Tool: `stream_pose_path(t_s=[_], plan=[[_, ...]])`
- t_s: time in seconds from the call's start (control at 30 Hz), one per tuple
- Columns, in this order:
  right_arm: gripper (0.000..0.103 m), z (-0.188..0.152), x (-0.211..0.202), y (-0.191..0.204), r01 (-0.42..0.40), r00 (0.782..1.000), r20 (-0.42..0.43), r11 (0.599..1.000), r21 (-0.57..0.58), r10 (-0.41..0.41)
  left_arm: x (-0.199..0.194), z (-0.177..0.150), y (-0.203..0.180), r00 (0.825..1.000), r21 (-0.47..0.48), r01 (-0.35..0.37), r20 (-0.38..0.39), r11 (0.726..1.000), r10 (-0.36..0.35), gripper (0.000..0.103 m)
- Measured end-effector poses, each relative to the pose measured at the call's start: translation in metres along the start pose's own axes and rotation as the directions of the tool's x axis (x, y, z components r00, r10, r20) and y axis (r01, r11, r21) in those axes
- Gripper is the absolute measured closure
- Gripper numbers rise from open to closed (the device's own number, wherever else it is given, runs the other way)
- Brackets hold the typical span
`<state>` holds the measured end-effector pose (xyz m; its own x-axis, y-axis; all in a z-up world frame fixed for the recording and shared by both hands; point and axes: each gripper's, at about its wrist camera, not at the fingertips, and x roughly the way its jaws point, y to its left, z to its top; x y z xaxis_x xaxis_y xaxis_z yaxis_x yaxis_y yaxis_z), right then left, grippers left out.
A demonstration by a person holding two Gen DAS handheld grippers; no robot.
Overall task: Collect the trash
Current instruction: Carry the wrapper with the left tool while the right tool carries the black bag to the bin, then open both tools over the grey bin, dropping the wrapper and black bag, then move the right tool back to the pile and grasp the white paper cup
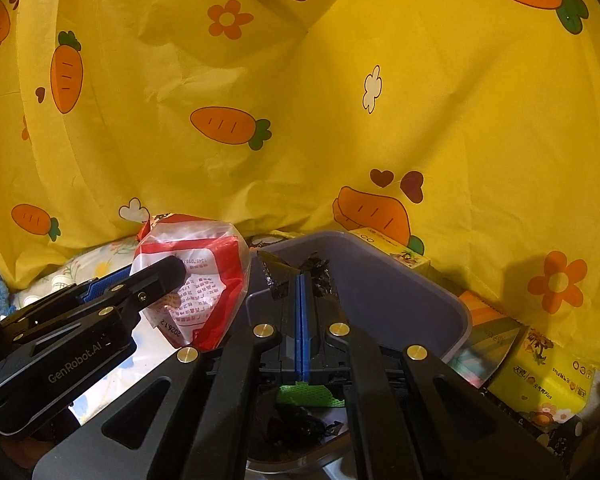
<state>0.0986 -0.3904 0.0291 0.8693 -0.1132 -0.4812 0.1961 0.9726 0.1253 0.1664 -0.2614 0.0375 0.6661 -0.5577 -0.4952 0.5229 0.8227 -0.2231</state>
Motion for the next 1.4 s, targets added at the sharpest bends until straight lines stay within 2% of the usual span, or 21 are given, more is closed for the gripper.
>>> stream_pose_path(t_s=[0.53, 0.57, 0.6, 0.63, 0.67, 0.7, 0.77, 1.4], plan=[[0.102, -0.002, 0.006, -0.005, 0.014, 0.999, -0.031, 1.000, 0.012, -0.014, 0.010, -0.003, 0.000, 0.999, -0.001, 0.024, -0.024, 1.000, -0.024, 0.070], [0.101, -0.002, 0.007, -0.006, 0.015, 0.999, -0.035, 1.000, 0.013, -0.015, 0.011, -0.003, 0.000, 0.999, 0.000, 0.029, -0.022, 1.000, -0.029, 0.066], [0.101, -0.003, 0.008, -0.006, 0.017, 0.999, -0.040, 1.000, 0.016, -0.016, 0.012, -0.004, 0.000, 0.999, 0.003, 0.034, -0.022, 0.999, -0.034, 0.058], [0.100, -0.003, 0.010, -0.007, 0.014, 0.999, -0.045, 1.000, 0.017, -0.013, 0.012, -0.004, 0.001, 1.000, 0.005, 0.024, -0.019, 1.000, -0.024, 0.050], [0.096, -0.004, 0.012, -0.008, 0.013, 0.999, -0.050, 1.000, 0.018, -0.012, 0.011, -0.005, 0.003, 1.000, 0.003, 0.003, -0.011, 1.000, -0.003, 0.036], [0.091, -0.004, 0.014, -0.009, 0.015, 0.998, -0.055, 1.000, 0.019, -0.014, 0.010, -0.005, 0.006, 1.000, -0.004, -0.008, -0.001, 1.000, 0.008, 0.033], [0.055, -0.006, 0.017, -0.012, 0.020, 0.998, -0.064, 0.999, 0.033, -0.018, 0.009, -0.005, 0.012, 1.000, -0.025, -0.012, -0.001, 1.000, 0.012, 0.031], [0.049, -0.013, 0.021, -0.007, 0.046, 0.996, -0.078, 0.999, 0.013, -0.045, -0.006, -0.011, 0.026, 0.997, -0.036, -0.077, 0.001, 0.996, 0.077, 0.025]])
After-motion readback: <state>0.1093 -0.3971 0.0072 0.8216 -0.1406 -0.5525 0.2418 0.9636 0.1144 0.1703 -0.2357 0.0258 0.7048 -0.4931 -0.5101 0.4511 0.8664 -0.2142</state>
